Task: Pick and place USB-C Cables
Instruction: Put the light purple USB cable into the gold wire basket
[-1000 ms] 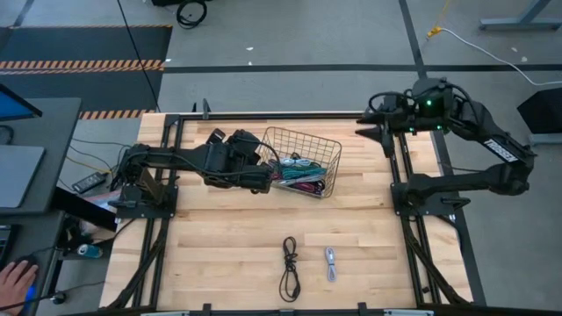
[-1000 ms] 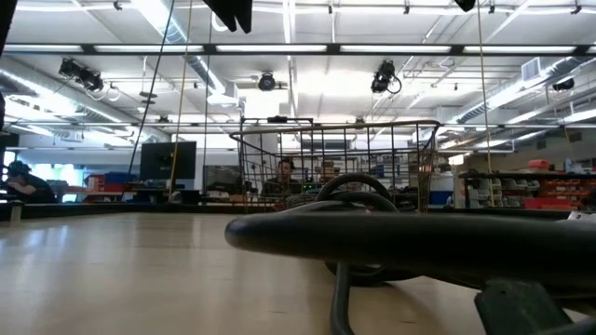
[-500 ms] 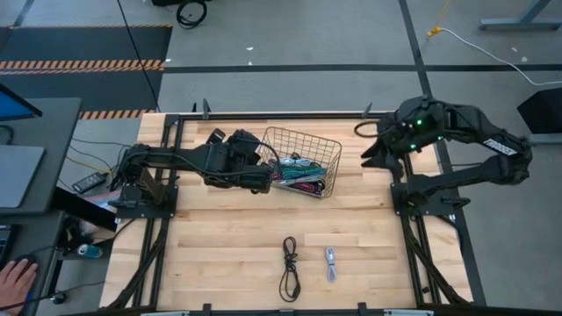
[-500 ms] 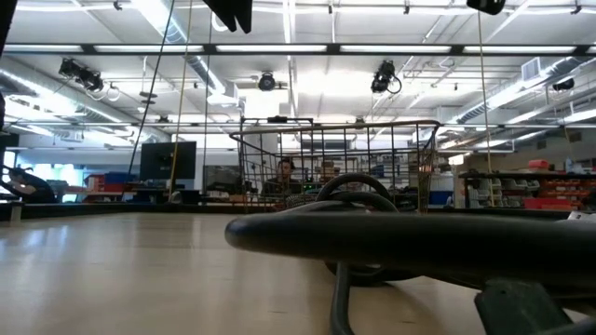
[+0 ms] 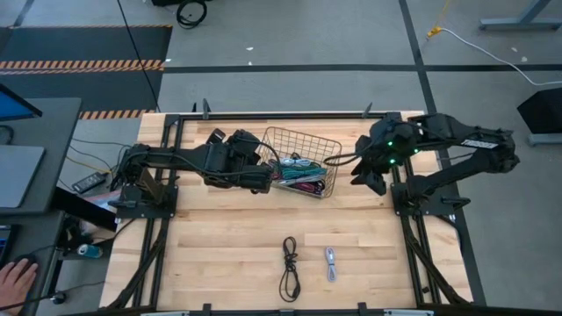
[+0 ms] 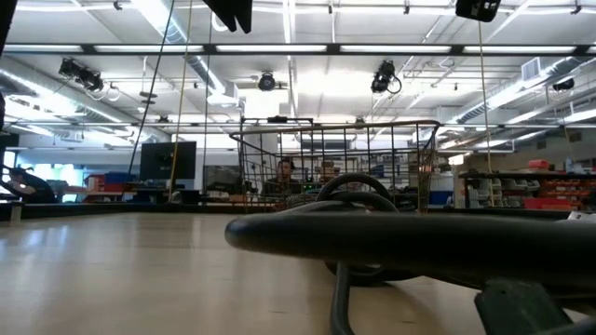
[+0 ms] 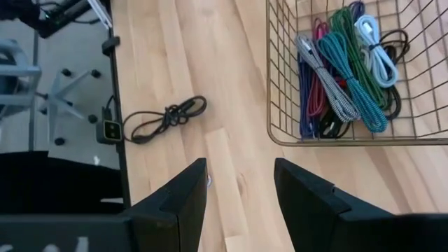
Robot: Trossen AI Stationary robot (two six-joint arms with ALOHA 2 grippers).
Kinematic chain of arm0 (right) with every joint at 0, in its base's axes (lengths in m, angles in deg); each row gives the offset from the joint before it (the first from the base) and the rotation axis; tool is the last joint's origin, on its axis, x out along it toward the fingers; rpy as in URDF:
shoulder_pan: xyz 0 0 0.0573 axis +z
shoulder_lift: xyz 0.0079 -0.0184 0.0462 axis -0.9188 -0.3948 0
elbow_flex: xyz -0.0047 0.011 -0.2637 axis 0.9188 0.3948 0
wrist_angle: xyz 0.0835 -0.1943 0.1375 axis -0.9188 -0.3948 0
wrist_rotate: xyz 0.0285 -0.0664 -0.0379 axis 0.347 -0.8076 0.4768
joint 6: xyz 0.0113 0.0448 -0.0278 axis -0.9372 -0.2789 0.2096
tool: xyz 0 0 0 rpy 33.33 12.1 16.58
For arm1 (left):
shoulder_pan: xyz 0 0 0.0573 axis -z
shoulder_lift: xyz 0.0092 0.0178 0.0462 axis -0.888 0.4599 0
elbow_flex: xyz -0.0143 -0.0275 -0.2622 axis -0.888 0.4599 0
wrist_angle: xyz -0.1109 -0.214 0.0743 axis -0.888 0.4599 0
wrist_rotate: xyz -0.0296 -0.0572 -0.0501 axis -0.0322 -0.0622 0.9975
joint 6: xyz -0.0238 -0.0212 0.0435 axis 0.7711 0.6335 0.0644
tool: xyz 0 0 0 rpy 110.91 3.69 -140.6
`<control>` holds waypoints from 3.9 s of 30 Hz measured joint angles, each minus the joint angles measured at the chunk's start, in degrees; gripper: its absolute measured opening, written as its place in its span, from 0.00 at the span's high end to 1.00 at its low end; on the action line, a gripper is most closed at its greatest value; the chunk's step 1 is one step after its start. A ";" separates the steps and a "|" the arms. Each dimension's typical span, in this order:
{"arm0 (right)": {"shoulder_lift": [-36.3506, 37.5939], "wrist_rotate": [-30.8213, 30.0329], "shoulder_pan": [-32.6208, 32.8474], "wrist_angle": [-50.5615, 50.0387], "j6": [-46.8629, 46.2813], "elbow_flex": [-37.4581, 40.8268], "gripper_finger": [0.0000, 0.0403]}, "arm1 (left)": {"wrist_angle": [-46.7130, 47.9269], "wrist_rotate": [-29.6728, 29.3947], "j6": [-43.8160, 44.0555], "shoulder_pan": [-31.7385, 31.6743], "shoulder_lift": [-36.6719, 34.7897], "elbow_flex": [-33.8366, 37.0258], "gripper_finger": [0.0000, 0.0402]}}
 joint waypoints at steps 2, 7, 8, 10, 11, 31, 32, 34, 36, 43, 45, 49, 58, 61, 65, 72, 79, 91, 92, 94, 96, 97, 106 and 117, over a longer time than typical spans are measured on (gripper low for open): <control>-0.88 -0.02 0.53 0.00 0.02 0.00 0.57 | 0.00 0.00 0.00 0.00 0.00 0.00 0.60; -2.15 -1.73 1.28 0.04 0.34 0.04 0.57 | 0.00 0.00 0.00 0.00 0.00 0.00 0.60; -2.28 -2.46 1.34 0.08 0.57 0.04 0.57 | 0.00 0.00 0.00 0.00 0.00 0.00 0.60; -2.33 -3.73 1.32 0.11 0.92 0.04 0.57 | 0.00 0.02 0.00 0.00 0.00 0.00 0.60; -2.31 -4.34 1.32 0.25 0.99 0.04 0.57 | 0.00 0.02 0.02 0.00 0.02 0.00 0.60; -2.27 -13.77 1.32 3.68 2.33 0.04 0.57 | -0.90 0.24 0.22 0.07 0.02 0.00 0.60; -2.27 -14.04 1.32 3.69 2.47 0.04 0.57 | -0.90 0.24 0.22 0.07 0.02 0.00 0.60; -2.26 -14.47 1.32 3.69 2.49 0.04 0.57 | -0.90 0.24 0.22 0.07 0.00 0.00 0.60; -2.25 -14.60 1.32 3.67 2.49 0.04 0.57 | -0.92 0.24 0.22 0.07 0.00 0.00 0.60; -2.25 -14.59 1.32 3.67 2.64 0.04 0.57 | -1.55 0.24 0.22 0.07 0.00 0.00 0.60; -2.25 -14.58 1.32 3.67 2.64 0.04 0.57 | -1.62 0.25 0.22 0.07 0.00 0.00 0.60; -2.25 -14.18 1.32 3.64 2.49 0.04 0.57 | -1.64 0.26 0.22 0.07 0.00 0.00 0.60; -2.25 -9.54 2.36 0.17 -0.86 0.04 0.57 | -1.64 0.25 0.16 0.07 0.00 0.00 0.60; -2.25 -9.35 3.91 -2.27 -4.30 0.04 0.57 | -1.64 0.26 0.15 0.07 0.02 0.00 0.60; -2.34 -9.58 7.43 -4.99 -9.93 0.04 0.57 | -1.66 0.26 0.13 0.07 0.00 0.00 0.60; -4.84 -11.20 14.43 -5.73 -17.75 0.04 0.57 | -1.65 0.26 -0.47 0.07 0.01 0.00 0.60; -9.60 -12.44 18.97 -6.23 -24.60 0.04 0.57 | -1.68 0.26 -0.46 0.06 0.02 0.00 0.60; -16.82 -15.81 31.03 -5.18 -45.60 0.04 0.57 | -1.66 0.26 -3.49 0.06 0.00 0.00 0.60; -17.73 -16.12 31.95 -5.10 -47.43 0.04 0.57 | -1.66 0.26 -3.48 0.04 0.00 0.00 0.60; -19.70 -16.17 33.56 -3.99 -51.13 0.04 0.57 | -1.64 0.31 -3.52 0.04 0.00 0.00 0.60; -21.99 -16.17 35.00 -2.26 -53.94 0.04 0.57 | -1.66 1.51 -4.41 0.04 0.01 0.00 0.60; -23.24 -16.17 35.73 -1.13 -54.92 0.04 0.56 | -1.65 2.06 -4.84 0.04 0.00 0.00 0.60; -32.84 -16.08 40.67 4.99 -58.96 0.04 0.46 | -1.97 3.25 -5.90 0.15 0.00 0.00 0.60; -45.09 -16.96 43.74 18.50 -68.98 0.04 0.38 | -1.94 6.28 -6.54 0.22 0.00 0.00 0.60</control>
